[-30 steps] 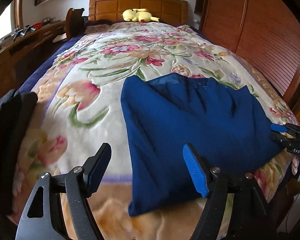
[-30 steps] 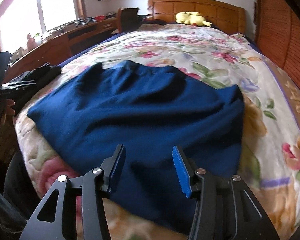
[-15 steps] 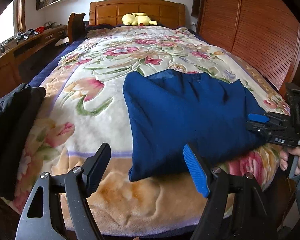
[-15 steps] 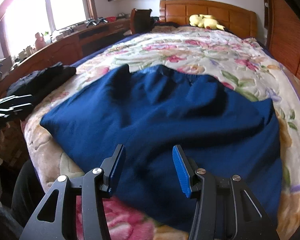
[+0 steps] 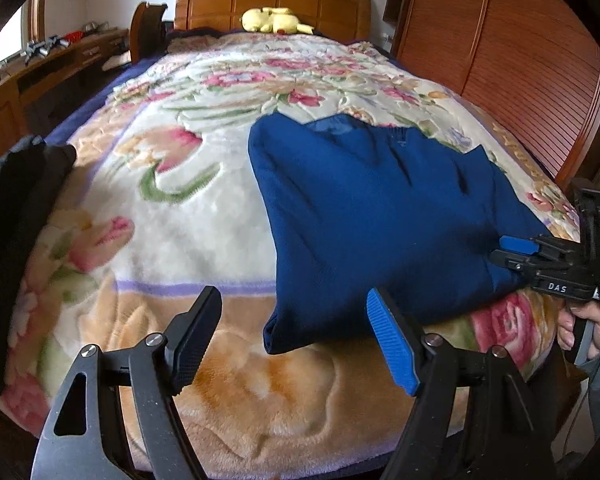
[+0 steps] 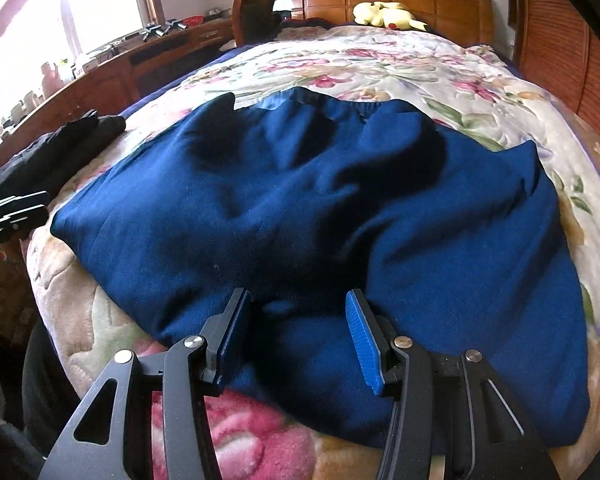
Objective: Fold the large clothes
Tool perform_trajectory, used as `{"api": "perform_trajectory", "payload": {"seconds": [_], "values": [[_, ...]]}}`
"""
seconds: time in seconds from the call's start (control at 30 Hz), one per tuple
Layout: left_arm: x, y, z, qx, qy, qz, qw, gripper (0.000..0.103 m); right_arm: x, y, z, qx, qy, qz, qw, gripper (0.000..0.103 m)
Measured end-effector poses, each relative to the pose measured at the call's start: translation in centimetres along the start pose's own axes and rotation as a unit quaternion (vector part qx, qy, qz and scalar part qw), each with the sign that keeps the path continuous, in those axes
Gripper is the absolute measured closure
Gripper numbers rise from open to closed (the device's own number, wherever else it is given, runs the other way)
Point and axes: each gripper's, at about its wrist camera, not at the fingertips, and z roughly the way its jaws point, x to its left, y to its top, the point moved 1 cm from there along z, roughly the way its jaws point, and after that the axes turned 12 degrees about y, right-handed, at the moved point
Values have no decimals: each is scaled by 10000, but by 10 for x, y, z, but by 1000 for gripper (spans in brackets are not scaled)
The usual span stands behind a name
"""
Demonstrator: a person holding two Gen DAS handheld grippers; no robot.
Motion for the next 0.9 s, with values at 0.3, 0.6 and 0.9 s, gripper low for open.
{"api": "perform_trajectory", "payload": {"seconds": [0.3,0.6,0.9], "values": [[-3,-7,22,321,-458,-180,9983,33,0,-8,-1,-119,0,96,9999,51],[-8,-14,27,556,-855,-540,9933,82,0,-9,0,-134,1,49,9999,51],[-67,66,-45,-509,-930,212,9941,90,-24,-13,-43,-352,-71,168,9992,51]]}}
